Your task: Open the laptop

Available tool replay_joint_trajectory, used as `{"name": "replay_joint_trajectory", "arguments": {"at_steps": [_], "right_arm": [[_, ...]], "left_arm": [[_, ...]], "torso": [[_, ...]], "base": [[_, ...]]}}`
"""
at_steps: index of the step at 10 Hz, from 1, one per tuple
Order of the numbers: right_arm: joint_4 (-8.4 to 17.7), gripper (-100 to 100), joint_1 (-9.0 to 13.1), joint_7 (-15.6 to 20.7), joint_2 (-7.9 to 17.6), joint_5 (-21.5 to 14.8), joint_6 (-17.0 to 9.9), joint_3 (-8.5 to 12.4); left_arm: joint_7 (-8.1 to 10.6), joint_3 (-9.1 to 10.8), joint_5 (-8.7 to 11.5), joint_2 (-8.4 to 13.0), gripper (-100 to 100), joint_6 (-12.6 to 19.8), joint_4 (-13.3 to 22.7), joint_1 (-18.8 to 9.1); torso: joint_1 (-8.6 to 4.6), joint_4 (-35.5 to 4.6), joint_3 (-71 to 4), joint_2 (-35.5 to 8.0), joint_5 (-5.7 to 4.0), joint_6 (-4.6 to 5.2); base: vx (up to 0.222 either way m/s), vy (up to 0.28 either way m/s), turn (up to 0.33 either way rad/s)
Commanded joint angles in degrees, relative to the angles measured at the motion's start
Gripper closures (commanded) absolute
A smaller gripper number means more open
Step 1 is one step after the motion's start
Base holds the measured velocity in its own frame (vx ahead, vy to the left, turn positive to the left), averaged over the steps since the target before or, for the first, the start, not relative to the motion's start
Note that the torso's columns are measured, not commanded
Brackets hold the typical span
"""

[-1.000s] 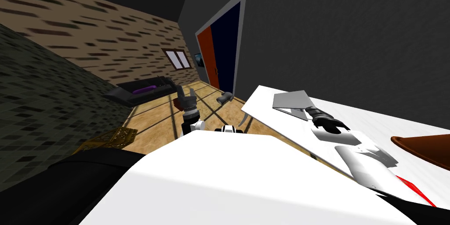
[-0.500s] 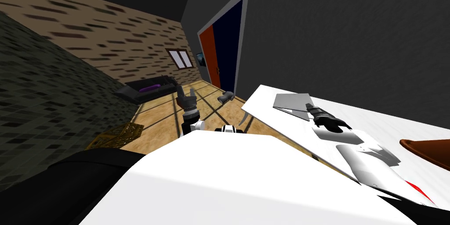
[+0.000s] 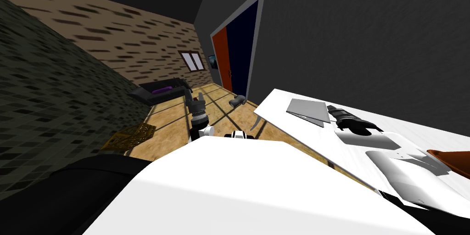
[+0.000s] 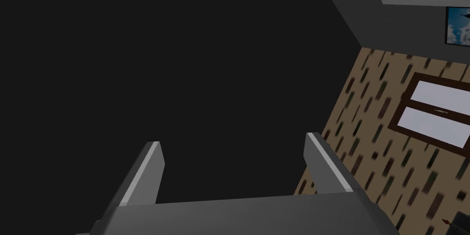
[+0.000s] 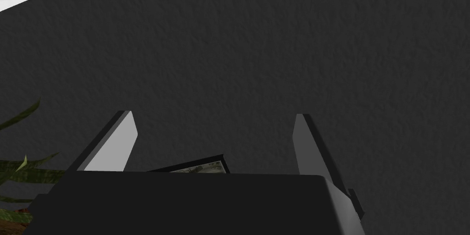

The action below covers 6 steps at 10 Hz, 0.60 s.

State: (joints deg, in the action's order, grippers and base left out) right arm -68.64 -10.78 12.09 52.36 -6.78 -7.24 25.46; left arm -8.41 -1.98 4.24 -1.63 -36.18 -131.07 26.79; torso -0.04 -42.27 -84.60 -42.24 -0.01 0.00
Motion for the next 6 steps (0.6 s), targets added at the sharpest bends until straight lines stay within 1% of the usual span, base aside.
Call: {"name": "replay_joint_trajectory", "arguments": {"at_steps": [1,6], "right_arm": [[-0.02,0,-0.03,-0.13,0.13,0.08,-0.15,-0.02],[-0.01,0,-0.03,-0.12,0.11,0.07,-0.14,-0.02]], "left_arm": [[0.00,0.00,0.00,0.00,0,0.00,0.00,0.01],[0.00,0.00,0.00,0.00,0,0.00,0.00,0.01]], "torso": [[0.01,0.01,-0.02,0.04,-0.01,0.02],[0.04,-0.02,0.04,-0.06,0.02,0.00]], "base": [[0.000,0.000,0.000],[0.000,0.000,0.000]]}}
